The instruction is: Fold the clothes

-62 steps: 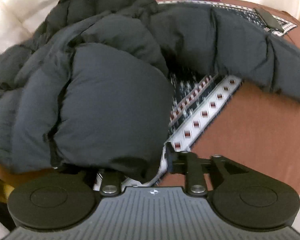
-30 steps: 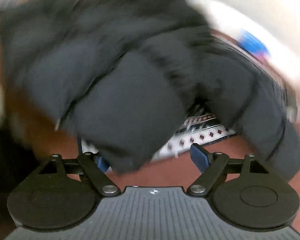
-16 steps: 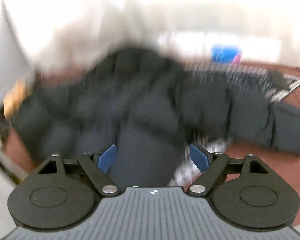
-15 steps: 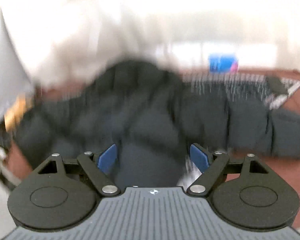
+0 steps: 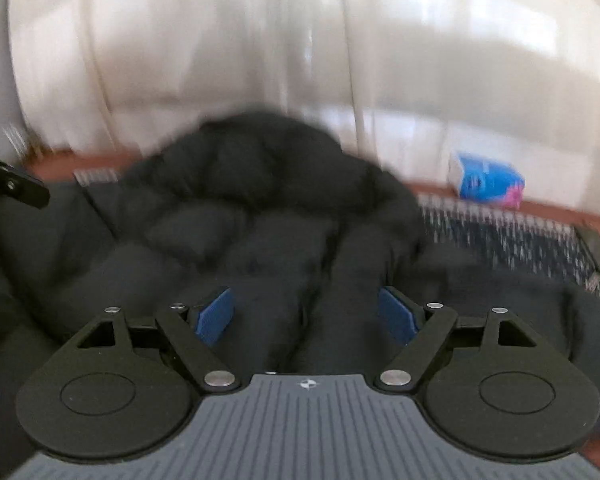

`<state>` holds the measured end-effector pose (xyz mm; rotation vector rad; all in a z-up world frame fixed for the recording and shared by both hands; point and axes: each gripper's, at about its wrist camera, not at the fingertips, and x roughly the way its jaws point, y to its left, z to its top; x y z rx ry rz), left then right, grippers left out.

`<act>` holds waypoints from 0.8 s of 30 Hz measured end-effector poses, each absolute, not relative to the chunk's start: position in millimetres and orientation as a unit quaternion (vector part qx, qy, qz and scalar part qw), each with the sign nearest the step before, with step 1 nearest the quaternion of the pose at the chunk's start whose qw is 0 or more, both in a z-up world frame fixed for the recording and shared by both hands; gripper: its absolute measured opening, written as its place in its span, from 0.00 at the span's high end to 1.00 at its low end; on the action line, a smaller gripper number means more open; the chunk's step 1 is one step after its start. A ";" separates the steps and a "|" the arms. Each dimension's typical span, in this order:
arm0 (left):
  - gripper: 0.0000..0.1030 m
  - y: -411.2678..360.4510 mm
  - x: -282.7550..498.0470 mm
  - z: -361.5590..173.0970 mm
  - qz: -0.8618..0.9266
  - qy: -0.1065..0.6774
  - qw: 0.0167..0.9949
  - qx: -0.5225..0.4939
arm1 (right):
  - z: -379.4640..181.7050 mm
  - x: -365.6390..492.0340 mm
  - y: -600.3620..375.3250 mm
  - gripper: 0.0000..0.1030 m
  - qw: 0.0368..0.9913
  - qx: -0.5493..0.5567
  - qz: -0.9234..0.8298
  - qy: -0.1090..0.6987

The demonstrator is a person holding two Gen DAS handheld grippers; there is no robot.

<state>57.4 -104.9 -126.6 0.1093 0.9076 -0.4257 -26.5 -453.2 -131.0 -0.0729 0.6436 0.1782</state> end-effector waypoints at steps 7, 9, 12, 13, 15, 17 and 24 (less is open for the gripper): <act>0.15 -96.0 51.8 -170.0 -0.200 0.460 0.861 0.080 | -169.8 -8.2 -454.5 0.14 0.917 -0.046 0.062 0.391; 0.18 -86.6 52.0 -148.8 -0.221 0.454 0.861 0.058 | -160.7 -3.6 -450.8 0.16 0.910 -0.060 0.065 0.404; 0.17 -73.7 60.8 -111.2 -0.258 0.417 0.871 0.019 | -120.6 -5.8 -449.7 0.17 0.923 -0.048 0.065 0.377; 0.16 -70.7 66.4 -95.6 -0.268 0.398 0.877 0.014 | -103.7 -5.3 -448.9 0.17 0.929 -0.041 0.066 0.362; 0.15 -74.1 88.5 -71.1 -0.287 0.364 0.886 0.020 | -65.8 7.2 -442.8 0.16 0.941 -0.031 0.072 0.329; 0.14 -83.1 115.7 -52.2 -0.303 0.335 0.892 0.032 | -30.2 21.7 -435.9 0.15 0.951 -0.021 0.077 0.297; 0.15 -152.7 220.0 -77.4 -0.297 0.360 0.882 0.070 | -30.3 139.2 -398.4 0.20 0.947 0.024 0.091 0.308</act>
